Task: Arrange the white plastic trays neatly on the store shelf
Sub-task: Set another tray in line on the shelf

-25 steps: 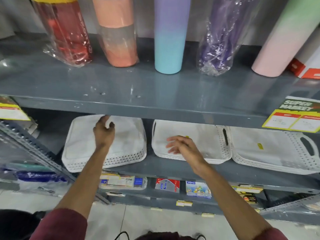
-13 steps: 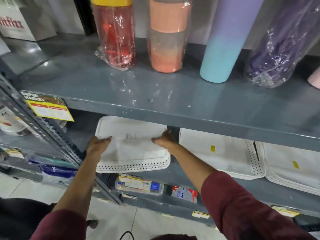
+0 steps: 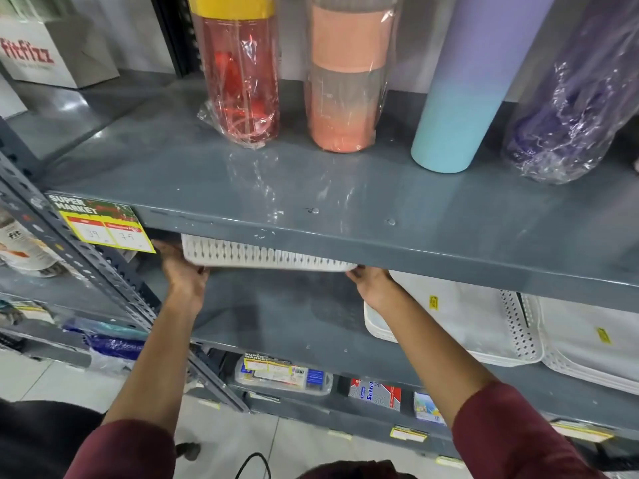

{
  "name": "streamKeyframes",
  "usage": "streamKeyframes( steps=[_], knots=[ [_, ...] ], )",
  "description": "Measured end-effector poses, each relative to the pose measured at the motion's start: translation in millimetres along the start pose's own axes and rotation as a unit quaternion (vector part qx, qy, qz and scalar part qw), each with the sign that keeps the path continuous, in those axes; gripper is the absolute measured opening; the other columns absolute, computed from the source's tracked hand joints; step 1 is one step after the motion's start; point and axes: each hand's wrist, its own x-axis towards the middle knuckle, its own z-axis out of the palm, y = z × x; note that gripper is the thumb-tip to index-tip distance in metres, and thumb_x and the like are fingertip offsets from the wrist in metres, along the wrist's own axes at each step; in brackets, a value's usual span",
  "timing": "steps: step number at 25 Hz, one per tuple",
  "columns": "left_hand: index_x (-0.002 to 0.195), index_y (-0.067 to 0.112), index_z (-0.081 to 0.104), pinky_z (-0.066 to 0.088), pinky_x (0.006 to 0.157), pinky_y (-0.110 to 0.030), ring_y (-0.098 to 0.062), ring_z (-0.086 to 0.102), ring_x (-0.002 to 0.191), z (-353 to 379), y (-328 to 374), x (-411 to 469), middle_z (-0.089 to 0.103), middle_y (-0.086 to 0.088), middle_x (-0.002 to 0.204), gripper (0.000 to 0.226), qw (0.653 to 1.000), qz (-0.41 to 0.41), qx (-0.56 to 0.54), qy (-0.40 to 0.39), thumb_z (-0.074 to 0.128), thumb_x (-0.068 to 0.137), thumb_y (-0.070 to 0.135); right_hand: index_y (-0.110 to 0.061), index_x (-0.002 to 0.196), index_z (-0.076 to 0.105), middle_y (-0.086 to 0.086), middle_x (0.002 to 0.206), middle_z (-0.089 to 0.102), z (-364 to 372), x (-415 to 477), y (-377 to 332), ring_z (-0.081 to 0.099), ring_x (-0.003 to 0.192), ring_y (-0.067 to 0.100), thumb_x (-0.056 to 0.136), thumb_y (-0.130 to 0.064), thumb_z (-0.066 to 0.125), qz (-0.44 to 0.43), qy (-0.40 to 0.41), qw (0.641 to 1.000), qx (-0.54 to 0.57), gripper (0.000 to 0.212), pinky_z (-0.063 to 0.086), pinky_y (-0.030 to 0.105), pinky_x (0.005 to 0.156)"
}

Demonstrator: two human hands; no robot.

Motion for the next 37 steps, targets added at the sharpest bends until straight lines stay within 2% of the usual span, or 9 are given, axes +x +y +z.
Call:
streamKeyframes(
  steps=[3, 6, 9, 13, 19, 21, 26, 35, 37],
  knots=[
    [0.119, 0.029, 0.067, 0.054, 0.088, -0.044, -0.028, 0.07, 0.097, -16, -14, -5, 0.08, -0.001, 0.093, 0.067, 0.994, -0.03, 0.106, -0.011, 0.03, 0.089, 0.076, -0.022, 0.093, 0.06, 0.0, 0.1, 0.068, -1, 1, 6, 0.062, 0.09, 0.017, 0.095, -0.03, 0.044, -0.077, 0.038, 0.996, 0.001, 0.018, 0.052, 0.025, 0.072],
    [0.088, 0.025, 0.069, 0.052, 0.072, -0.036, -0.023, 0.064, 0.079, -28, -27, -3, 0.077, 0.005, 0.065, 0.043, 0.985, -0.049, 0.168, 0.001, 0.035, 0.098, 0.051, -0.022, 0.125, 0.058, -0.005, 0.136, 0.057, 4, -11, 12, 0.054, 0.12, 0.017, 0.085, -0.046, 0.05, -0.018, -0.003, 0.998, -0.061, 0.047, 0.038, 0.033, 0.105],
    [0.083, 0.02, 0.064, 0.051, 0.071, -0.037, -0.021, 0.062, 0.075, -35, -33, 1, 0.074, 0.005, 0.057, 0.033, 0.983, -0.046, 0.175, 0.044, 0.041, 0.101, 0.037, -0.02, 0.145, 0.036, 0.006, 0.146, 0.045, 9, -14, 16, 0.044, 0.129, 0.026, 0.093, -0.036, 0.048, 0.035, 0.024, 0.994, -0.1, 0.055, 0.031, 0.033, 0.096],
    [0.094, 0.014, 0.07, 0.053, 0.074, -0.037, -0.023, 0.065, 0.078, -49, -40, 11, 0.073, -0.006, 0.088, 0.024, 0.976, -0.044, 0.197, 0.084, 0.051, 0.099, 0.027, -0.036, 0.153, 0.002, 0.0, 0.141, 0.042, 19, -25, 21, 0.042, 0.122, 0.028, 0.091, -0.03, 0.05, -0.001, 0.025, 0.994, -0.108, 0.079, 0.034, 0.037, 0.099],
    [0.11, 0.016, 0.073, 0.054, 0.097, -0.043, -0.03, 0.066, 0.108, -78, -61, 47, 0.072, -0.007, 0.115, 0.027, 0.952, -0.032, 0.278, 0.127, 0.058, 0.09, 0.027, -0.012, 0.154, -0.017, -0.001, 0.166, -0.011, 26, -42, 34, 0.006, 0.153, 0.019, 0.095, -0.033, 0.049, 0.013, -0.002, 0.984, -0.176, 0.091, 0.018, 0.033, 0.119],
    [0.108, 0.013, 0.066, 0.051, 0.089, -0.028, -0.025, 0.061, 0.111, -61, -60, 27, 0.064, -0.004, 0.125, 0.018, 0.949, 0.003, 0.281, 0.143, 0.053, 0.096, 0.018, -0.012, 0.156, -0.011, 0.001, 0.167, -0.004, 20, -50, 29, 0.009, 0.153, 0.02, 0.096, -0.035, 0.049, 0.01, -0.005, 0.985, -0.175, 0.088, 0.019, 0.033, 0.118],
    [0.128, -0.005, 0.055, 0.046, 0.097, -0.035, -0.029, 0.058, 0.112, -38, -64, 5, 0.061, -0.021, 0.131, 0.032, 0.917, 0.092, 0.353, 0.161, 0.046, 0.1, 0.008, -0.007, 0.145, 0.035, 0.011, 0.155, 0.036, 3, -69, 21, 0.039, 0.139, 0.028, 0.093, -0.04, 0.05, -0.016, 0.023, 0.98, -0.196, 0.063, 0.036, 0.033, 0.099],
    [0.133, 0.006, 0.055, 0.047, 0.107, -0.046, -0.041, 0.057, 0.123, -31, -56, 14, 0.059, -0.025, 0.135, 0.036, 0.862, 0.098, 0.489, 0.096, 0.044, 0.101, 0.014, -0.008, 0.153, 0.02, 0.013, 0.153, 0.037, 10, -87, 45, 0.042, 0.137, 0.028, 0.094, -0.037, 0.052, 0.002, -0.007, 0.976, -0.218, 0.073, 0.036, 0.03, 0.094],
    [0.131, 0.003, 0.054, 0.047, 0.106, -0.051, -0.044, 0.056, 0.123, -32, -57, 17, 0.059, -0.028, 0.134, 0.036, 0.829, 0.117, 0.536, 0.106, 0.045, 0.099, 0.018, -0.009, 0.147, 0.033, 0.012, 0.144, 0.046, 5, -87, 45, 0.046, 0.132, 0.027, 0.092, -0.039, 0.054, 0.004, -0.013, 0.977, -0.213, 0.067, 0.038, 0.032, 0.093]
  ],
)
